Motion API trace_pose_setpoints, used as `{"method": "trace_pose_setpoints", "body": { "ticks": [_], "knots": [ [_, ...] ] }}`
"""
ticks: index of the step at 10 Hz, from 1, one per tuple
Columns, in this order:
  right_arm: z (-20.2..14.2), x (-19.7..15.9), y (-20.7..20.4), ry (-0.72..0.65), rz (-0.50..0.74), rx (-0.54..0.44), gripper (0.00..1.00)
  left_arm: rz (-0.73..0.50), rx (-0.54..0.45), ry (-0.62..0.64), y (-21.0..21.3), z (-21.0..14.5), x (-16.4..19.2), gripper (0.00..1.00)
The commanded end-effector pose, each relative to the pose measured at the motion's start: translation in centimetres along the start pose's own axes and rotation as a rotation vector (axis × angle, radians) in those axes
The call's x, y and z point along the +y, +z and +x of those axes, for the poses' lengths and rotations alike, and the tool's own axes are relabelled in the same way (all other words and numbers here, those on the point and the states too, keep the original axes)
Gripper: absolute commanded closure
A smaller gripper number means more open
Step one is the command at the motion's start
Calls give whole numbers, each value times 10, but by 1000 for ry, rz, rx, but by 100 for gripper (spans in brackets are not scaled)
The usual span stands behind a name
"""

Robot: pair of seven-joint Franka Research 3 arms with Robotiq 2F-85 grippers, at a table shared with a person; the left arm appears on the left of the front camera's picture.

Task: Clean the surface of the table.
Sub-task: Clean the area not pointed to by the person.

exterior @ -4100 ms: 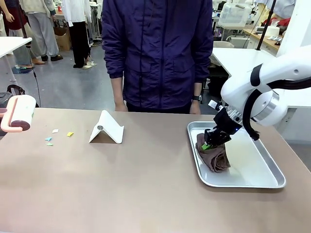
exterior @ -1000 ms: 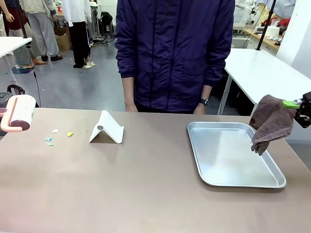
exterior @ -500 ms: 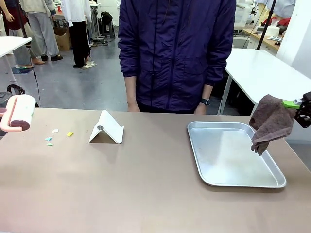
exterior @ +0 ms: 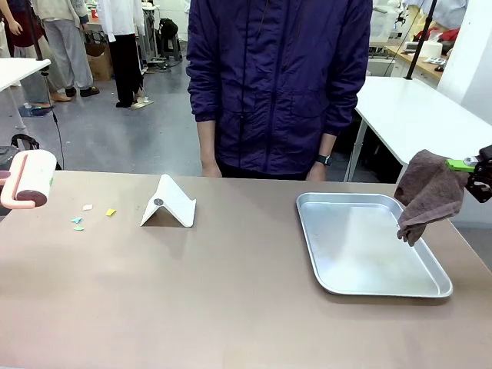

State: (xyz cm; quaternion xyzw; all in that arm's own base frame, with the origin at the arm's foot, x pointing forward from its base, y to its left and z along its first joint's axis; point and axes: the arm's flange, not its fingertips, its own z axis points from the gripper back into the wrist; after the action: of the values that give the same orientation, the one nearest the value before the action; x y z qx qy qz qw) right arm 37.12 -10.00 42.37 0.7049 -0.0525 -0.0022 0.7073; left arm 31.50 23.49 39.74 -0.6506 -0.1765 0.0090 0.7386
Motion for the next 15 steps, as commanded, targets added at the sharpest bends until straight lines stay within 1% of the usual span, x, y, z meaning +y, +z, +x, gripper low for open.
{"method": "trace_pose_setpoints", "body": {
  "ticks": [1, 3, 5, 6, 7, 8, 9, 10, 11, 13, 15],
  "knots": [
    [1, 4, 1, 20, -2, 16, 94, 182, -95, -75, 7, -11, -17, 78],
    [1, 4, 1, 20, -2, 16, 94, 289, -87, -34, 14, -8, -20, 78],
    [1, 4, 1, 20, -2, 16, 94, 391, -78, 32, 12, 13, -4, 78],
    [1, 4, 1, 20, -2, 16, 94, 410, -72, 66, 8, 28, 9, 78],
    [1, 4, 1, 20, -2, 16, 94, 491, -144, 83, 5, 41, 22, 78],
    [1, 4, 1, 20, -2, 16, 94, 525, -151, 92, 0, 46, 31, 78],
    [1, 4, 1, 20, -2, 16, 94, 541, -140, 128, -3, 53, 39, 78],
    [1, 4, 1, 20, -2, 16, 94, 567, -151, 161, -3, 56, 45, 78],
    [1, 4, 1, 20, -2, 16, 94, 559, -138, 173, -3, 56, 47, 78],
    [1, 4, 1, 20, -2, 16, 94, 595, -138, 208, -6, 58, 57, 78],
    [1, 4, 1, 20, -2, 16, 94, 605, -121, 246, -10, 64, 68, 78]
  ]
}}
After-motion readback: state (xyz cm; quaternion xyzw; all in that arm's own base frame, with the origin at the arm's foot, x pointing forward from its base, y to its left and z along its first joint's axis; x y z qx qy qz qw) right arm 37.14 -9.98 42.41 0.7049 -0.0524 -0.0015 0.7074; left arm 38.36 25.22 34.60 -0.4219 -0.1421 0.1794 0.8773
